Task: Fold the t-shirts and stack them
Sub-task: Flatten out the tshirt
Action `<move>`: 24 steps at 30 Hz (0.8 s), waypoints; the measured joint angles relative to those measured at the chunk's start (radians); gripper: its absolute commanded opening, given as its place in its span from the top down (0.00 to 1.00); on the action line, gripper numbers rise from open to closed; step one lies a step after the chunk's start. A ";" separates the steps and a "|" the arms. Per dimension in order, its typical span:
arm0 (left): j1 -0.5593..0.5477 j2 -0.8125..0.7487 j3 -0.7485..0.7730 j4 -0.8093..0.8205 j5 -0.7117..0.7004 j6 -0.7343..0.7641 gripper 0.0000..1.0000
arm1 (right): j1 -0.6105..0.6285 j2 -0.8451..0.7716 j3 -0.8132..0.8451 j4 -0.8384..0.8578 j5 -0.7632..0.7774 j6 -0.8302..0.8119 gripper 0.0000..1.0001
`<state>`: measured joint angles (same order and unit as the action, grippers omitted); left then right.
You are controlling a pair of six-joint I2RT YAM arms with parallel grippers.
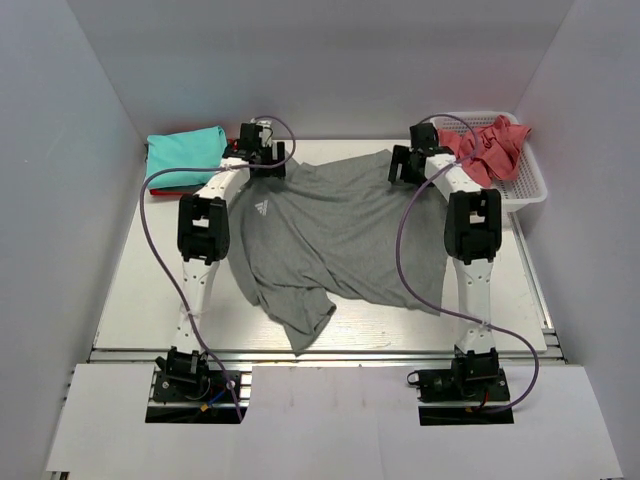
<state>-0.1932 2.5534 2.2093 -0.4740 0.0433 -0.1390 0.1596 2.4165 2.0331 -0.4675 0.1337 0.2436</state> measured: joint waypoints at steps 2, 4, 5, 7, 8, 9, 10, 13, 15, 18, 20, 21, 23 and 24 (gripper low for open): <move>0.002 0.055 0.084 0.010 0.015 0.028 0.00 | -0.001 0.039 0.067 -0.005 -0.009 -0.034 0.10; 0.003 0.066 0.098 0.027 0.041 0.050 0.00 | 0.000 0.053 0.100 -0.003 -0.021 -0.072 0.10; 0.004 0.065 0.097 0.033 0.055 0.055 0.00 | 0.001 0.052 0.103 -0.001 -0.031 -0.087 0.10; 0.006 0.058 0.092 0.040 0.077 0.064 0.00 | 0.005 0.039 0.102 0.012 -0.050 -0.117 0.10; 0.007 0.049 0.089 0.036 0.084 0.069 0.00 | 0.007 0.028 0.094 0.019 -0.061 -0.127 0.10; 0.008 0.038 0.087 0.029 0.090 0.071 0.00 | 0.011 0.010 0.080 0.026 -0.070 -0.138 0.10; 0.008 0.018 0.073 0.029 0.090 0.075 0.00 | 0.016 -0.019 0.054 0.035 -0.078 -0.147 0.10; -0.001 -0.105 -0.034 0.017 0.087 0.080 0.00 | 0.040 -0.148 -0.048 0.056 -0.090 -0.161 0.10; -0.012 -0.237 -0.156 0.007 0.089 0.074 0.00 | 0.061 -0.259 -0.126 0.069 -0.096 -0.164 0.10; -0.036 -0.469 -0.385 0.010 0.089 0.034 0.00 | 0.093 -0.449 -0.286 0.129 -0.109 -0.143 0.10; -0.060 -0.640 -0.565 0.034 0.092 -0.006 0.00 | 0.113 -0.577 -0.419 0.175 -0.115 -0.100 0.10; -0.073 -0.719 -0.654 0.048 0.102 -0.029 0.00 | 0.118 -0.632 -0.491 0.201 -0.113 -0.076 0.10; -0.104 -0.847 -0.817 0.066 0.131 -0.069 0.00 | 0.119 -0.723 -0.617 0.223 -0.106 -0.004 0.10; -0.120 -0.885 -0.874 0.062 0.144 -0.085 0.00 | 0.115 -0.762 -0.685 0.228 -0.101 0.018 0.10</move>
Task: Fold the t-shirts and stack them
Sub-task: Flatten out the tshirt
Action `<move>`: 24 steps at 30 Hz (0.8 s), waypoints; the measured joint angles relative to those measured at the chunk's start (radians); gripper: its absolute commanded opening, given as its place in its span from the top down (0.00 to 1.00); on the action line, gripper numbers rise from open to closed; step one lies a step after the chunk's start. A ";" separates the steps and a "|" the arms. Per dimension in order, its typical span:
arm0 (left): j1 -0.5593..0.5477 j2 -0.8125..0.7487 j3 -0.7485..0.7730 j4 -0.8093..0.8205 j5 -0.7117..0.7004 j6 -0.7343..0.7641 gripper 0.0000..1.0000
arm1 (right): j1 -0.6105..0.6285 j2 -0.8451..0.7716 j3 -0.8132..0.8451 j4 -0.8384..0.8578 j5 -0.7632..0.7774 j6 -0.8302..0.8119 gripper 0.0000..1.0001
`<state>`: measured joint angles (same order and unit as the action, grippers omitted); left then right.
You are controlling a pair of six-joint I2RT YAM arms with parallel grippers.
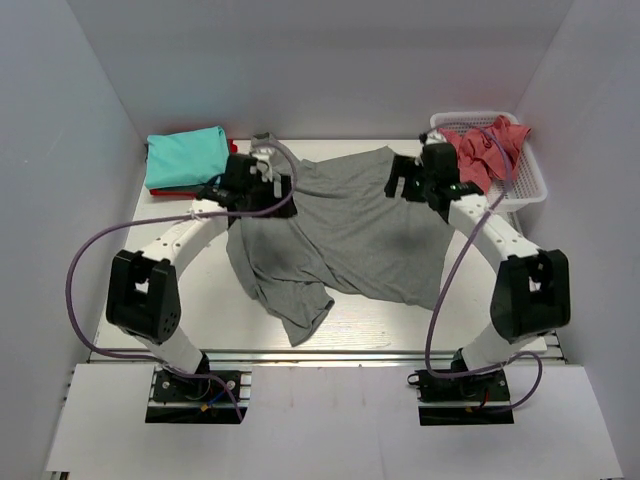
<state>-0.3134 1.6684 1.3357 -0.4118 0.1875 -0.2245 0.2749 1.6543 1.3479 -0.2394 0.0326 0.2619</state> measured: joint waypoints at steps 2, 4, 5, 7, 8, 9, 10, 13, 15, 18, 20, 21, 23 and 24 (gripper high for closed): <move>-0.041 -0.049 -0.109 -0.004 0.018 -0.029 0.00 | -0.005 -0.063 -0.133 0.032 0.017 0.055 0.10; -0.084 -0.077 -0.217 -0.013 0.029 -0.049 0.00 | -0.010 -0.127 -0.280 0.056 0.031 0.104 0.10; -0.107 -0.089 -0.269 -0.029 0.032 -0.059 0.00 | -0.011 -0.158 -0.351 0.061 0.036 0.127 0.10; -0.151 -0.120 -0.358 -0.071 0.037 -0.080 0.00 | -0.013 -0.212 -0.474 0.066 0.046 0.164 0.10; -0.175 -0.143 -0.395 -0.099 0.041 -0.091 0.00 | -0.014 -0.232 -0.514 0.061 0.049 0.181 0.10; -0.196 -0.171 -0.427 -0.124 0.047 -0.102 0.00 | -0.014 -0.251 -0.543 0.063 0.054 0.193 0.10; -0.217 -0.203 -0.453 -0.146 0.055 -0.114 0.00 | -0.014 -0.267 -0.562 0.063 0.059 0.203 0.10; -0.277 -0.287 -0.516 -0.200 0.077 -0.148 0.02 | -0.014 -0.328 -0.591 0.069 0.078 0.225 0.10; -0.312 -0.314 -0.551 -0.227 0.088 -0.172 0.04 | -0.014 -0.367 -0.608 0.080 0.090 0.233 0.10; -0.353 -0.315 -0.590 -0.254 0.091 -0.202 0.08 | -0.014 -0.392 -0.631 0.089 0.100 0.242 0.10; -0.373 -0.313 -0.601 -0.269 0.090 -0.222 0.15 | -0.014 -0.394 -0.645 0.087 0.104 0.250 0.10; -0.386 -0.309 -0.603 -0.271 0.089 -0.229 0.17 | -0.016 -0.394 -0.649 0.083 0.104 0.253 0.10; -0.404 -0.292 -0.602 -0.269 0.087 -0.245 0.18 | -0.017 -0.397 -0.654 0.079 0.105 0.256 0.10; -0.414 -0.282 -0.602 -0.267 0.085 -0.251 0.22 | -0.018 -0.400 -0.656 0.079 0.110 0.256 0.10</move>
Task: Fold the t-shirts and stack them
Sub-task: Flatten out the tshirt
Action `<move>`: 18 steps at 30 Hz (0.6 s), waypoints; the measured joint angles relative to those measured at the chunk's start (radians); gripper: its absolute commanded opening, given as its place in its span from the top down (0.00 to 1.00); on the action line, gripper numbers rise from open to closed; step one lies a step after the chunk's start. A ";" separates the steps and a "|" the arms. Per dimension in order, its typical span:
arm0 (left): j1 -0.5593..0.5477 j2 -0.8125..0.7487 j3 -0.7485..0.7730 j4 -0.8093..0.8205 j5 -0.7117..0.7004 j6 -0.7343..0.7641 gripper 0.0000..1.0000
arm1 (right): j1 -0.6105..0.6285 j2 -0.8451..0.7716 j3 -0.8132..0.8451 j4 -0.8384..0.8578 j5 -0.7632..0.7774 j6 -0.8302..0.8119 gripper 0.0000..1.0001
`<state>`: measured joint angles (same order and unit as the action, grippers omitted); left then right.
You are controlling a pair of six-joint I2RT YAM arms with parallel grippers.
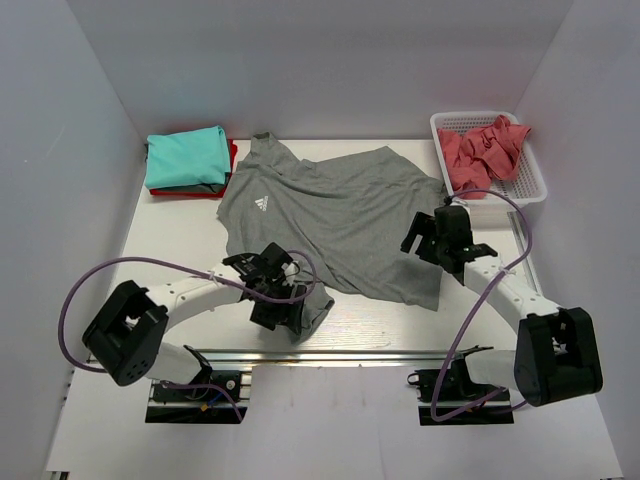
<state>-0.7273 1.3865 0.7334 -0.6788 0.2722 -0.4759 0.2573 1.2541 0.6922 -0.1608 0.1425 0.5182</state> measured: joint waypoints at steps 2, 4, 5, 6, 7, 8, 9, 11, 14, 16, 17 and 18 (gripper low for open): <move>-0.018 0.016 0.000 0.006 -0.002 -0.015 0.26 | 0.000 -0.010 -0.003 -0.002 0.006 0.003 0.10; -0.036 0.033 0.000 0.022 -0.004 -0.034 0.30 | 0.000 -0.020 -0.003 -0.008 0.012 0.010 0.10; -0.045 0.041 0.000 0.029 -0.010 -0.044 0.34 | 0.000 -0.026 -0.003 -0.013 0.014 0.016 0.10; -0.056 0.050 0.000 0.032 -0.015 -0.056 0.36 | 0.000 -0.034 -0.006 -0.017 0.017 0.023 0.10; -0.068 0.057 -0.002 0.035 -0.029 -0.069 0.39 | 0.000 -0.045 -0.013 -0.018 0.020 0.032 0.10; -0.076 0.063 -0.003 0.035 -0.034 -0.084 0.46 | 0.000 -0.060 -0.024 -0.022 0.023 0.041 0.10; -0.086 0.064 -0.005 0.037 -0.040 -0.101 0.47 | 0.000 -0.077 -0.037 -0.025 0.026 0.049 0.10; -0.104 0.064 -0.009 0.048 -0.055 -0.125 0.63 | -0.001 -0.118 -0.067 -0.043 0.036 0.065 0.10; -0.122 0.069 -0.014 0.056 -0.090 -0.162 0.93 | -0.002 -0.167 -0.095 -0.098 0.047 0.083 0.10; -0.128 0.072 -0.010 0.043 -0.113 -0.179 1.00 | -0.002 -0.182 -0.100 -0.149 0.051 0.090 0.10; -0.132 0.072 -0.005 0.033 -0.129 -0.183 1.00 | -0.002 -0.185 -0.100 -0.178 0.054 0.095 0.10; -0.134 0.071 0.000 0.022 -0.149 -0.187 1.00 | -0.002 -0.188 -0.101 -0.207 0.054 0.102 0.11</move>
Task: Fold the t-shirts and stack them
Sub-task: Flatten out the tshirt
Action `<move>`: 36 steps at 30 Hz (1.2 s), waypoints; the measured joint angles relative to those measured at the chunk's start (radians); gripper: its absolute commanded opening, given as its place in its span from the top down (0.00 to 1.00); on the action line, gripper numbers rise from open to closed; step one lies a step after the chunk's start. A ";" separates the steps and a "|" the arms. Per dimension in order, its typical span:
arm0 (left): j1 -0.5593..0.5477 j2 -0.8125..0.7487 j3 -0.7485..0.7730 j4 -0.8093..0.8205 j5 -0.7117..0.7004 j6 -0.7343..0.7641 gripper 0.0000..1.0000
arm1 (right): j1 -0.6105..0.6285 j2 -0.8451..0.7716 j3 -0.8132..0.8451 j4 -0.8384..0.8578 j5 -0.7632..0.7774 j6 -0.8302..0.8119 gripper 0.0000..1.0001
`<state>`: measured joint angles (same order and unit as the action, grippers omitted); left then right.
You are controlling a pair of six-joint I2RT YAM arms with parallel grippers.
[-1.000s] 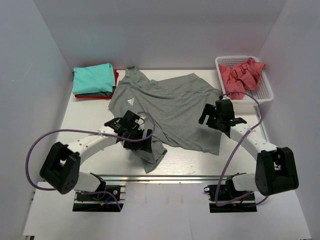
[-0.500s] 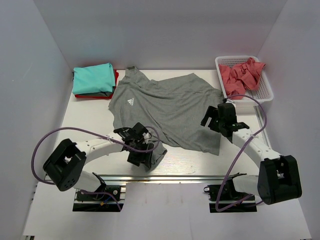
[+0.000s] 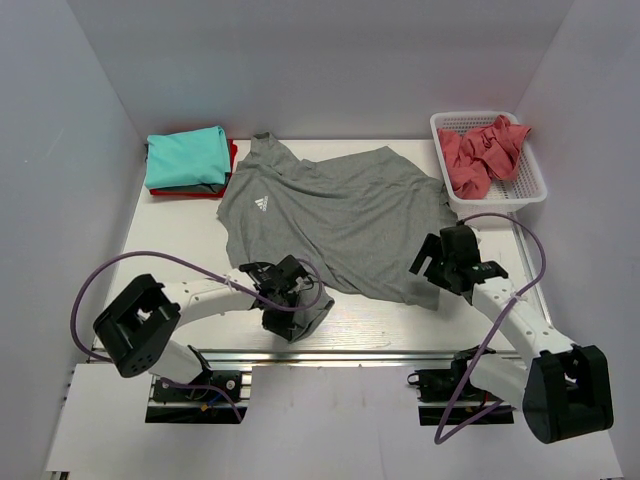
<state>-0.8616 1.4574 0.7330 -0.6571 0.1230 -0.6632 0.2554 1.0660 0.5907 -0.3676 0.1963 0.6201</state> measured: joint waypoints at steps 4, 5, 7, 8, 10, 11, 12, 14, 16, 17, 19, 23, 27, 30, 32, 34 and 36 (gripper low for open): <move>-0.002 -0.035 0.002 -0.026 -0.060 -0.004 1.00 | 0.000 -0.015 -0.038 -0.085 -0.011 0.028 0.15; -0.002 -0.052 0.002 -0.028 -0.072 -0.005 1.00 | 0.000 -0.019 -0.055 -0.101 -0.015 0.036 0.16; -0.002 -0.082 0.004 -0.029 -0.088 -0.003 1.00 | 0.000 -0.019 -0.087 -0.127 -0.019 0.055 0.18; -0.002 -0.094 0.007 -0.032 -0.091 -0.003 1.00 | 0.000 -0.018 -0.098 -0.134 -0.019 0.064 0.20; -0.002 -0.102 0.020 -0.046 -0.105 0.001 1.00 | 0.000 -0.013 -0.109 -0.139 -0.014 0.081 0.23; -0.002 -0.101 0.025 -0.050 -0.113 0.002 1.00 | 0.000 -0.011 -0.109 -0.131 -0.015 0.086 0.23; -0.002 -0.101 0.029 -0.056 -0.122 0.002 1.00 | 0.000 -0.006 -0.109 -0.124 -0.015 0.092 0.23; -0.002 -0.101 0.037 -0.074 -0.138 0.008 1.00 | 0.000 0.002 -0.109 -0.106 -0.014 0.102 0.36; -0.002 -0.102 0.044 -0.087 -0.151 0.011 1.00 | 0.000 0.019 -0.109 -0.079 -0.018 0.110 0.56; -0.002 -0.103 0.050 -0.096 -0.161 0.012 1.00 | 0.000 0.028 -0.109 -0.068 -0.021 0.112 0.61; -0.002 -0.109 0.068 -0.113 -0.188 0.016 1.00 | -0.001 0.043 -0.110 -0.043 -0.040 0.121 0.94; 0.003 -0.154 0.146 -0.168 -0.297 0.025 1.00 | 0.000 0.043 -0.113 -0.018 -0.074 0.120 1.00; 0.005 -0.241 0.245 -0.159 -0.471 0.053 1.00 | 0.000 -0.011 -0.094 0.012 -0.071 0.100 1.00; 0.010 -0.320 0.328 -0.134 -0.624 0.087 1.00 | 0.000 -0.079 -0.029 0.050 -0.033 0.082 1.00; 0.013 -0.356 0.390 -0.115 -0.719 0.111 1.00 | 0.000 -0.130 0.031 0.097 0.011 0.075 1.00; 0.015 -0.391 0.454 -0.084 -0.821 0.150 1.00 | 0.000 -0.175 0.082 0.169 0.069 0.068 1.00; 0.016 -0.422 0.507 -0.029 -0.906 0.212 1.00 | 0.000 -0.217 0.125 0.249 0.129 0.050 1.00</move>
<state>-0.8459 1.0351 1.2400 -0.6861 -0.7826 -0.4515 0.2554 0.8486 0.7155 -0.1184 0.3256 0.6701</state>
